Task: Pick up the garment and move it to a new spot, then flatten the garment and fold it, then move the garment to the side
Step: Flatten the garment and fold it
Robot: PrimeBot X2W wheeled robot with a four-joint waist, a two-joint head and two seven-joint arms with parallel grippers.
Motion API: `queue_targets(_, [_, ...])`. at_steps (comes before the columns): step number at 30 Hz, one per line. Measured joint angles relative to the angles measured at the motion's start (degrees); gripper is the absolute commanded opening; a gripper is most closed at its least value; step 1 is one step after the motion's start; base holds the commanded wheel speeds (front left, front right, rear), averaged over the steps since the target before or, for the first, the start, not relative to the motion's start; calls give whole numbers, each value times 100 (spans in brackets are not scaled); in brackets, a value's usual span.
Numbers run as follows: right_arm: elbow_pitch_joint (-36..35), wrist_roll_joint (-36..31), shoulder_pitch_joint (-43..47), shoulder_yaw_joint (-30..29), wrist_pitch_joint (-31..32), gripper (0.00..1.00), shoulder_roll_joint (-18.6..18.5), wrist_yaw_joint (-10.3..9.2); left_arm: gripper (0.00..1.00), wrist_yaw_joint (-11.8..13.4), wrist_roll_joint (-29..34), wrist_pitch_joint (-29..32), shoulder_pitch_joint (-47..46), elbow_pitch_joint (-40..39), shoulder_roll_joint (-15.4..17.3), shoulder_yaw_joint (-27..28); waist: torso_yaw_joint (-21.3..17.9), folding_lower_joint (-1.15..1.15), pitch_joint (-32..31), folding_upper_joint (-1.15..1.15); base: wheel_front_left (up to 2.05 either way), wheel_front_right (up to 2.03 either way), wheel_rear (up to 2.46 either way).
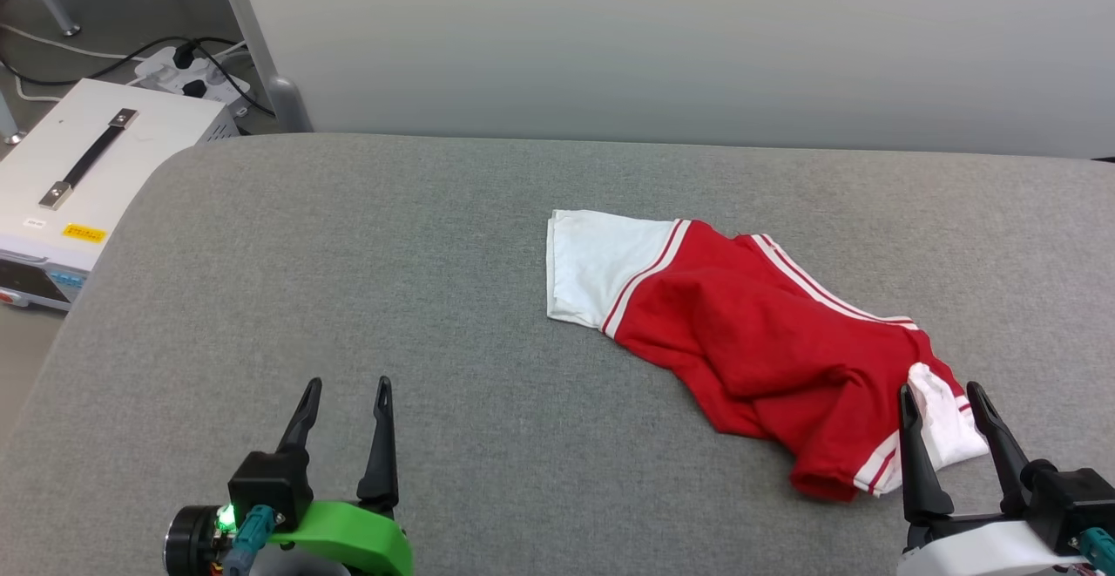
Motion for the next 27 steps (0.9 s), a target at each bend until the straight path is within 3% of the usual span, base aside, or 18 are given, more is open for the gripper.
queue_targets(8, [-4, 0, 14, 7, 0, 100, 0, 0, 100, -165, 55, 0, -142, 203, -34, 132, 1, 0, 59, 0, 0, 0, 0])
queue_targets(16, [-34, -3, -108, 145, 0, 100, 1, 0, 100, -444, 149, 0, -1660, 565, 308, -177, -101, 0, 243, 0, 0, 0, 0])
queue_targets(20, [-73, -10, -276, 215, 0, 100, 2, 0, 100, -487, 68, 0, -2595, 900, 605, -554, -231, 0, 386, 0, 0, 0, 0])
queue_targets(27, [-142, -18, -487, 233, 0, 100, 0, 0, 100, -510, -911, 538, -4229, 1515, 1280, -2135, -475, 0, 720, 0, 0, 0, 0])
